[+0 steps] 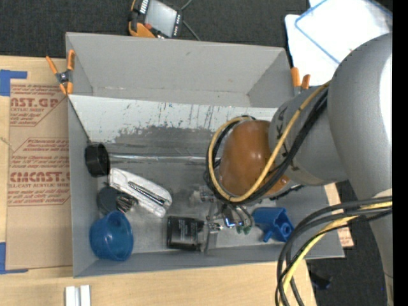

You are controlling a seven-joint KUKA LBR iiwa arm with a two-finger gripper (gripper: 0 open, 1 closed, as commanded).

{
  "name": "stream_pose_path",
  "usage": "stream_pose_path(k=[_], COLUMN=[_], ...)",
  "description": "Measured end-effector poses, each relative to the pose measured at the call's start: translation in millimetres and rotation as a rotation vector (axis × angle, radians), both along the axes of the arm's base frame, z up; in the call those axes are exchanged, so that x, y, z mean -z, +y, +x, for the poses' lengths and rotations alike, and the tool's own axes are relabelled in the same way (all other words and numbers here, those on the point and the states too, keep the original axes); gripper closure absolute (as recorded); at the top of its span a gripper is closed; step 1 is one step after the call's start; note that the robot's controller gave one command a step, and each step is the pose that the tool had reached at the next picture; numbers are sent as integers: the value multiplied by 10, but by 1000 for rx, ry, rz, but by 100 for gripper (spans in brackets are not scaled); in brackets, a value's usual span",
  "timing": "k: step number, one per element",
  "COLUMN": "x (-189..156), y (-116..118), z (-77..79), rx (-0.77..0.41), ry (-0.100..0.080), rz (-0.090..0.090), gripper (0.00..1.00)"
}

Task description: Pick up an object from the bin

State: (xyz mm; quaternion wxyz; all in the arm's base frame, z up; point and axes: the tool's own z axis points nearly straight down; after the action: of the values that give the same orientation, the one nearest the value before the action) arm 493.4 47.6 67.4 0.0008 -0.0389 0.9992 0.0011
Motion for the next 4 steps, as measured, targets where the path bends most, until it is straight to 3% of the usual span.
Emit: stream_pose_path(k=[1,2,3,4], x=[-627,-84,-39,-62], y=[127,10,76,31], z=[176,4,-79,-26], rx=[-76,-10,-6,-10], ry=[-15,8,-28,-1], rz=[-5,-2,-1,-2], gripper=[0,0,0,100])
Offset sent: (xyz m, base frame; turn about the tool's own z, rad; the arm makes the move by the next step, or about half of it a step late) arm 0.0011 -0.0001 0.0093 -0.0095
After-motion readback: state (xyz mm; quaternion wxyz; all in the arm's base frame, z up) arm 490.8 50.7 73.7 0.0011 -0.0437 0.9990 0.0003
